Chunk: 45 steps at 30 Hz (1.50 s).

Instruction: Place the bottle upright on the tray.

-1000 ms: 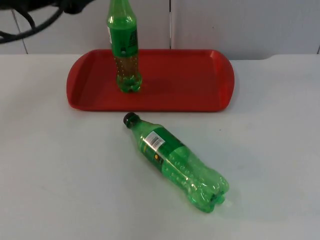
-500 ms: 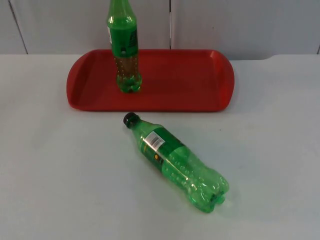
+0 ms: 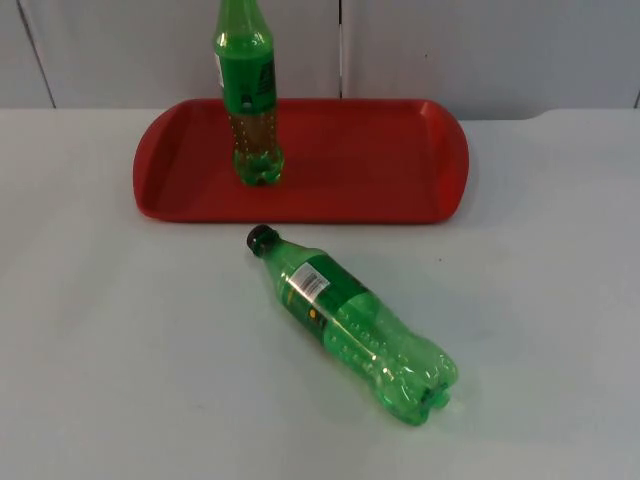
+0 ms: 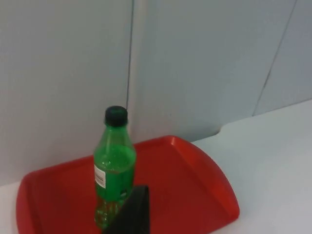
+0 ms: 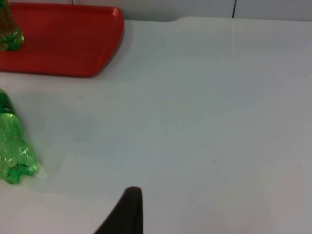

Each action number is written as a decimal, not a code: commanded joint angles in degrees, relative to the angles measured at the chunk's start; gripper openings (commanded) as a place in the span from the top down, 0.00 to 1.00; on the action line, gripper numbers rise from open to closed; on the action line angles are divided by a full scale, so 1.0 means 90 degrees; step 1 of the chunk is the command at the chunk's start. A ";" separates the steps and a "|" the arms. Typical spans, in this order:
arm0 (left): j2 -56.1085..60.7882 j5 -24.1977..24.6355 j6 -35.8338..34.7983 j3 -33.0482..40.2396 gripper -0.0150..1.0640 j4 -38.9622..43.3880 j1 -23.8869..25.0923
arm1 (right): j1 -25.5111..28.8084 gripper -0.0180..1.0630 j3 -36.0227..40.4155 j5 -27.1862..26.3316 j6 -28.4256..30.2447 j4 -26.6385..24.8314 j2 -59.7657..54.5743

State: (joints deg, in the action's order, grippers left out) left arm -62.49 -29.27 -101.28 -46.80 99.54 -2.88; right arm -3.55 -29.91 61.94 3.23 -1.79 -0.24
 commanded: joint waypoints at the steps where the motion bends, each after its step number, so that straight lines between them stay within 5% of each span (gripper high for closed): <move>1: 0.0169 -0.0066 -0.0059 0.0128 0.01 0.0045 0.0013 | 0.0035 0.01 0.0031 -0.0014 0.0031 0.0021 0.0027; 11: 0.0748 -0.0587 -0.0059 0.0412 0.01 0.0045 0.0013 | 0.0035 0.01 0.0031 -0.0014 0.0031 0.0021 0.0027; 15: 0.1079 -0.0061 0.0007 0.0412 0.01 0.0045 0.0013 | 0.0035 0.01 0.0031 -0.0014 0.0031 0.0021 0.0027; 19: 0.1949 0.2442 0.0459 0.0412 0.01 0.0045 0.0013 | 0.0035 0.01 0.0031 -0.0014 0.0031 0.0021 0.0027; 20: 0.1949 0.2442 0.0459 0.0412 0.01 0.0045 0.0013 | 0.0035 0.01 0.0031 -0.0014 0.0031 0.0021 0.0027; 24: 0.2502 0.4671 0.1703 0.0412 0.01 0.0045 0.0013 | 0.0035 0.01 0.0031 -0.0014 0.0031 0.0021 0.0027; 26: 0.2562 0.5076 0.2165 0.0412 0.01 0.0003 0.0013 | 0.0035 0.01 0.0031 -0.0014 0.0031 0.0021 0.0027; 29: 0.2557 0.6186 0.4283 0.0412 0.01 -0.1687 0.0013 | 0.0035 0.01 0.0031 -0.0014 0.0031 0.0021 0.0027; 30: 0.2557 0.6186 0.4283 0.0412 0.01 -0.1687 0.0013 | 0.0035 0.01 0.0031 -0.0014 0.0031 0.0021 0.0027; 33: 0.2544 0.6978 0.6281 0.0412 0.01 -0.3972 0.0013 | 0.0035 0.01 0.0031 -0.0014 0.0031 0.0021 0.0027; 35: 0.2579 0.6876 0.7082 0.0412 0.01 -0.5356 0.0013 | 0.0035 0.01 0.0031 -0.0014 0.0031 0.0021 0.0027; 36: 0.2579 0.6876 0.7082 0.0412 0.01 -0.5356 0.0013 | 0.0035 0.01 0.0031 -0.0014 0.0031 0.0021 0.0027; 40: 0.2647 0.6716 0.9174 0.0412 0.01 -0.8134 0.0013 | 0.0035 0.01 0.0031 -0.0014 0.0031 0.0021 0.0027; 45: 0.2714 0.6788 1.0441 0.0412 0.01 -0.9546 0.0013 | 0.0035 0.01 0.0031 -0.0014 0.0031 0.0021 0.0027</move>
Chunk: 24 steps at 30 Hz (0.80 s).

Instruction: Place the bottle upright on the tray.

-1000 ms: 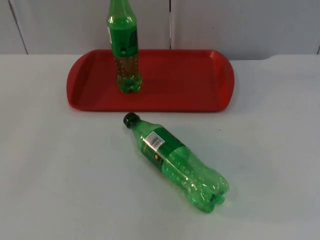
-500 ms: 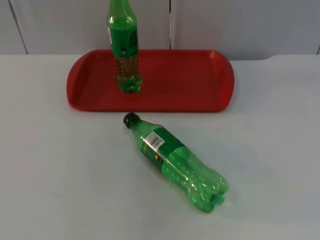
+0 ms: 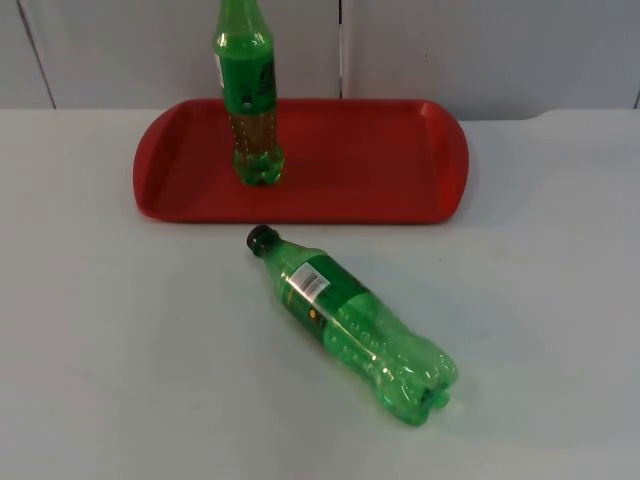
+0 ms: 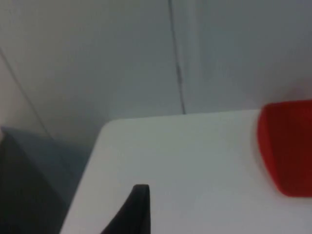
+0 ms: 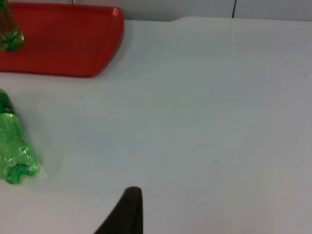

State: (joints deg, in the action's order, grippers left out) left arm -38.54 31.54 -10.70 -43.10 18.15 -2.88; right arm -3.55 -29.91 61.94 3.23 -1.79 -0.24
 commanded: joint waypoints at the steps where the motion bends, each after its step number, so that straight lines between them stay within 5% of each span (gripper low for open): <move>1: 0.0099 0.0042 0.0721 0.0001 0.01 -0.0889 0.0013 | 0.0035 0.01 0.0031 -0.0014 0.0031 0.0021 0.0027; 4: 0.0212 0.0041 0.1242 0.0001 0.01 -0.1849 0.0013 | 0.0035 0.01 0.0031 -0.0014 0.0031 0.0021 0.0027; 15: 0.0231 0.0165 0.1699 0.0001 0.01 -0.2933 -0.0002 | 0.0035 0.01 0.0031 -0.0014 0.0031 0.0021 0.0027; 19: 0.0397 0.0368 0.2913 0.0001 0.01 -0.4038 -0.0493 | 0.0035 0.01 0.0031 -0.0014 0.0031 0.0021 0.0027; 24: 0.0845 0.0564 0.3313 0.0001 0.01 -0.4279 -0.0884 | 0.0035 0.01 0.0031 -0.0014 0.0031 0.0021 0.0027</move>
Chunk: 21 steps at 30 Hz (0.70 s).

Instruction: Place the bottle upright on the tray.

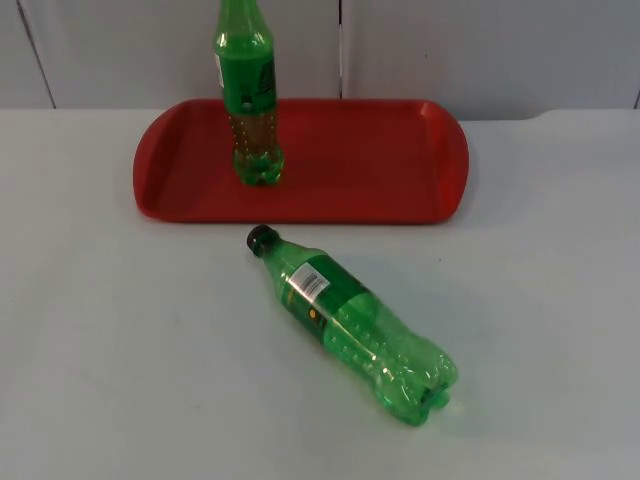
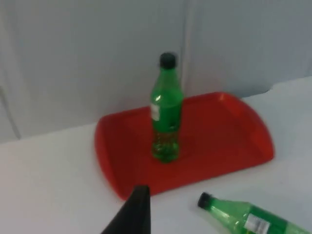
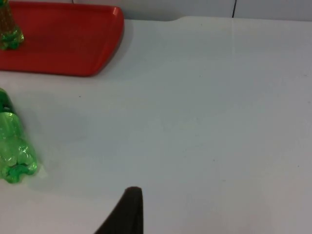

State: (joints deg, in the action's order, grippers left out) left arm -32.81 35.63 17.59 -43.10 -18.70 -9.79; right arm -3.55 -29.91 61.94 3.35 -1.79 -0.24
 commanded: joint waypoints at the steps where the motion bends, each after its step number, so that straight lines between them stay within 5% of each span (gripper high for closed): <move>1: 0.0208 0.0110 0.0169 0.0001 0.01 -0.0185 -0.0116 | 0.0035 0.01 0.0031 -0.0014 0.0018 0.0021 0.0027; 9: 0.1073 0.1160 0.0180 0.0001 0.01 -0.0148 -0.0132 | 0.0035 0.01 0.0031 -0.0014 0.0018 0.0021 0.0027; 21: 0.2235 0.1977 -0.0017 0.0175 0.01 -0.0202 -0.0132 | 0.0035 0.01 0.0031 -0.0014 0.0018 0.0021 0.0027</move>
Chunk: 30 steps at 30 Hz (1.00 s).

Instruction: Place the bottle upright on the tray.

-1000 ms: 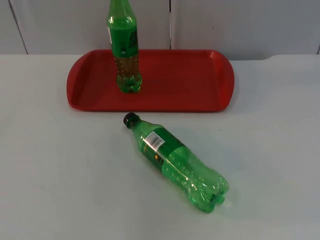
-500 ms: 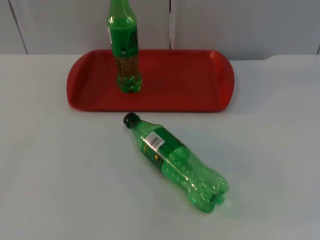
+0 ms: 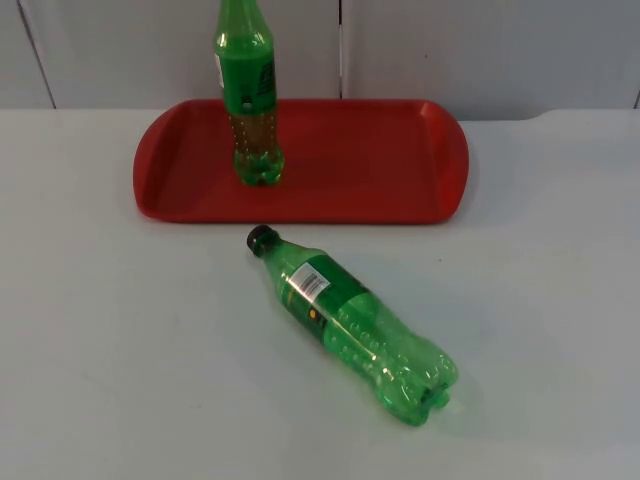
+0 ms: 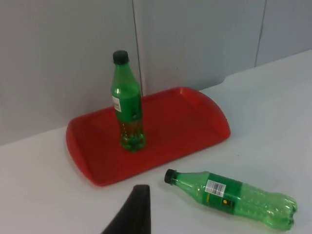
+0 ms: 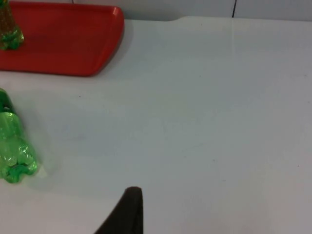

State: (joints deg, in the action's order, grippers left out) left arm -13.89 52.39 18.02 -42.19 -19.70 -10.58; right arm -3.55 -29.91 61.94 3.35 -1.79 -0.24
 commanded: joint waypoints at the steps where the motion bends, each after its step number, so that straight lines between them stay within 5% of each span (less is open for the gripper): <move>1: 0.0288 0.0140 -0.0102 0.0155 0.01 -0.0092 -0.0044 | 0.0035 0.01 0.0031 -0.0014 0.0018 0.0021 0.0027; 16: 0.1543 0.0645 -0.1254 0.0898 0.01 0.0988 -0.0044 | 0.0035 0.01 0.0031 -0.0014 0.0018 0.0021 0.0027; 30: 0.1543 0.0928 -0.1257 0.1434 0.01 0.1222 -0.0013 | 0.0035 0.01 0.0031 -0.0014 0.0018 0.0021 0.0027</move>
State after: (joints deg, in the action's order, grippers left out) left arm -0.16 59.76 7.03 -29.64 -9.98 -10.58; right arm -3.55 -29.91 61.94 3.35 -1.79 -0.24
